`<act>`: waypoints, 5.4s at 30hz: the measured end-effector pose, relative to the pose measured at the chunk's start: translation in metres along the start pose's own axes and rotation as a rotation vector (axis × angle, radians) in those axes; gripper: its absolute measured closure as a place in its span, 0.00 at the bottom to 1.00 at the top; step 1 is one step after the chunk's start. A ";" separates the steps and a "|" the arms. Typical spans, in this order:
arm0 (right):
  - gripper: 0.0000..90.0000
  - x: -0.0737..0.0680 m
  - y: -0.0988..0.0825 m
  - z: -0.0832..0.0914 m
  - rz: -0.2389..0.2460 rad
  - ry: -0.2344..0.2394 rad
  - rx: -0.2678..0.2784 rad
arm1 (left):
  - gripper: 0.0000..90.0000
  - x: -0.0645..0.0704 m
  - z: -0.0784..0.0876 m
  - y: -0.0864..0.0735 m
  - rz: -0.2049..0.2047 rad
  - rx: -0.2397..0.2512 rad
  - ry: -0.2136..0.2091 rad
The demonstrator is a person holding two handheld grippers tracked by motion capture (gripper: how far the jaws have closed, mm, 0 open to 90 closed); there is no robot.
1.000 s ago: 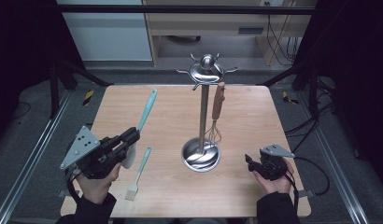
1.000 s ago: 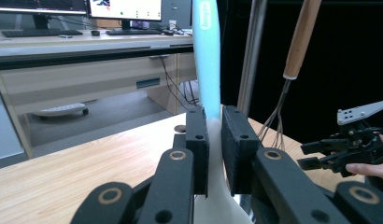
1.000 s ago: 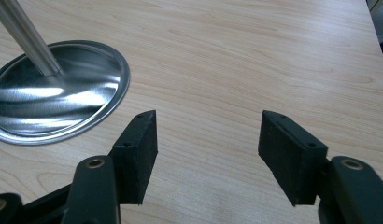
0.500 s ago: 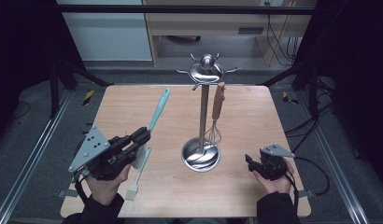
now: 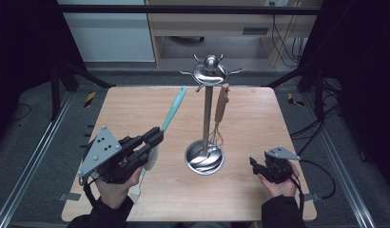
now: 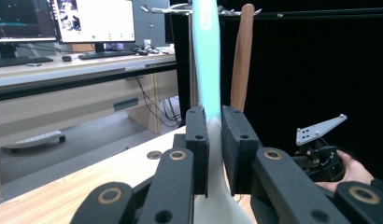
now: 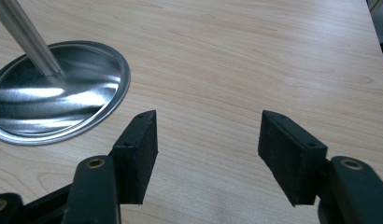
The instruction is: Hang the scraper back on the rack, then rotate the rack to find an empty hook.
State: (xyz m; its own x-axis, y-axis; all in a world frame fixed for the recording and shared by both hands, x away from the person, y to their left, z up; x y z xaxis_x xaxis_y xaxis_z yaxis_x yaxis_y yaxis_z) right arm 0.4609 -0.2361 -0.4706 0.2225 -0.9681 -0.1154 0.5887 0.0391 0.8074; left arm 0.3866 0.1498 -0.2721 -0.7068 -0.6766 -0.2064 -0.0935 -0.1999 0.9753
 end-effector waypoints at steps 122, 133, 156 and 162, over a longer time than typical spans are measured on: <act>0.72 -0.011 0.022 0.024 0.012 0.075 0.113 | 0.58 -0.075 0.001 -0.179 0.056 -0.479 0.103; 0.93 -0.022 0.048 0.050 0.007 0.143 0.202 | 0.54 -0.079 0.028 -0.211 0.091 -0.515 0.103; 1.00 -0.075 0.134 0.105 0.026 0.334 0.440 | 0.55 -0.094 0.037 -0.227 0.140 -0.568 0.183; 1.00 -0.089 0.152 0.117 0.051 0.354 0.474 | 0.54 -0.097 0.037 -0.229 0.138 -0.578 0.201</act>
State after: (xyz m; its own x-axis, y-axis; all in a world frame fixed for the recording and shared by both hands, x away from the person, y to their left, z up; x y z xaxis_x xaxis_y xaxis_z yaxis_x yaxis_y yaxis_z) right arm 0.4395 -0.1733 -0.2703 0.5352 -0.8232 -0.1896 0.1768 -0.1103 0.9781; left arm 0.4502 0.2875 -0.4724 -0.5344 -0.8323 -0.1469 0.4235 -0.4141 0.8057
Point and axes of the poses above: each handheld gripper's, and its own axes: z roughly backward along the jaws, y roughly out of its top, x roughly to its right, the point moved 3 cm from there along -z, roughly forward along the jaws, and after that the axes turned 10 degrees about -z, right-handed, at the moved point
